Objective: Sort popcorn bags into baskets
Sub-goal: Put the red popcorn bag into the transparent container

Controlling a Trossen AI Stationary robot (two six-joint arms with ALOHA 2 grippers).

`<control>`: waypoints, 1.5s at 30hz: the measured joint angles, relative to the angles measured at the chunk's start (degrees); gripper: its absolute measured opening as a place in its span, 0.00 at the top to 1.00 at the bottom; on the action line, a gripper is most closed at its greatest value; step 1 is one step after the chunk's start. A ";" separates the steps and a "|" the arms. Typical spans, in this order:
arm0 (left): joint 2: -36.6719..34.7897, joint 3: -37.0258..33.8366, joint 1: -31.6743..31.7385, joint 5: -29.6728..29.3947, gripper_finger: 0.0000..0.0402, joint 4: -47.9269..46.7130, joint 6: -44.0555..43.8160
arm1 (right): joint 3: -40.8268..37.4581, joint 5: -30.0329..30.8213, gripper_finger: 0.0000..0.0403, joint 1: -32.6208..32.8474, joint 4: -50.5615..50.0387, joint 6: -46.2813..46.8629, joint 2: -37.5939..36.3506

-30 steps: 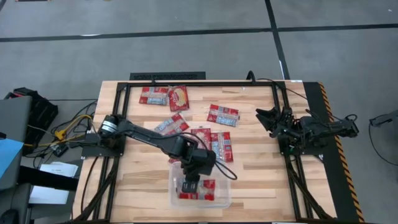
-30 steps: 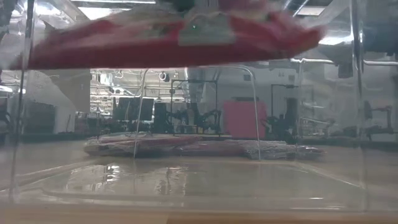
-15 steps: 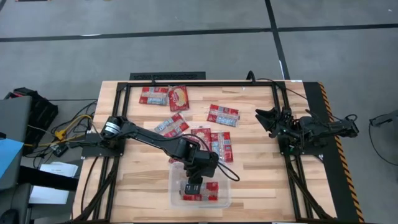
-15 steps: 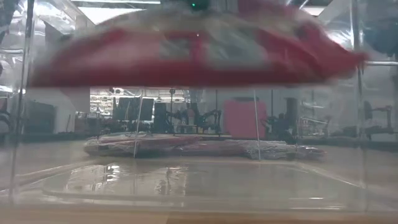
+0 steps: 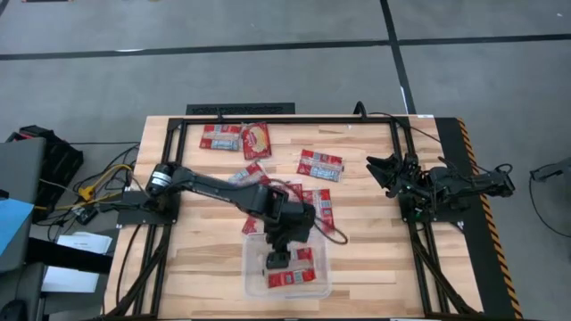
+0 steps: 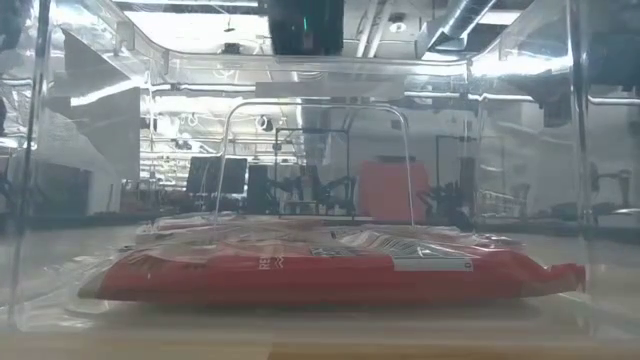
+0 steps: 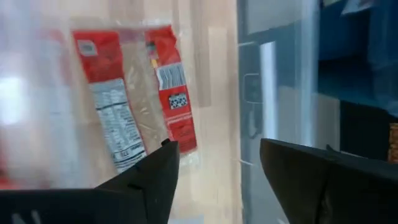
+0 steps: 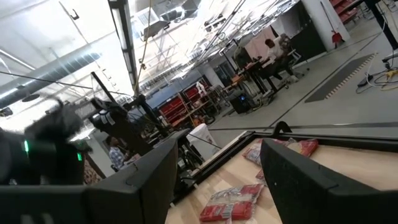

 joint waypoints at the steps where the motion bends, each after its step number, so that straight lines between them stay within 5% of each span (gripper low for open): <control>1: -0.01 3.01 0.56 -1.31 0.47 -4.04 1.27 | 0.00 0.00 0.37 0.01 0.00 0.00 0.00; 6: -0.32 18.27 2.95 -19.97 0.49 -25.54 9.18 | 0.00 0.00 0.37 0.01 0.00 0.00 0.00; 9: -1.18 21.42 5.31 -32.19 0.49 -32.22 9.28 | 0.00 0.03 0.37 -0.02 -0.02 -0.02 0.00; 13: -3.36 19.12 10.52 -34.26 0.49 -33.58 9.39 | 0.00 0.09 0.37 -0.02 -0.21 -0.02 0.00; 17: -5.92 10.02 15.15 -33.63 0.47 -28.50 11.26 | -0.02 0.07 0.37 -0.02 -1.17 -0.03 -0.01; 30: -21.52 -36.53 25.71 -35.14 0.45 4.31 6.79 | -0.04 0.11 0.37 -0.08 -4.16 -0.06 -0.01; 45: -21.78 -52.57 25.24 -38.21 0.45 20.23 3.16 | -0.04 0.26 0.37 -0.08 -5.38 -0.04 0.00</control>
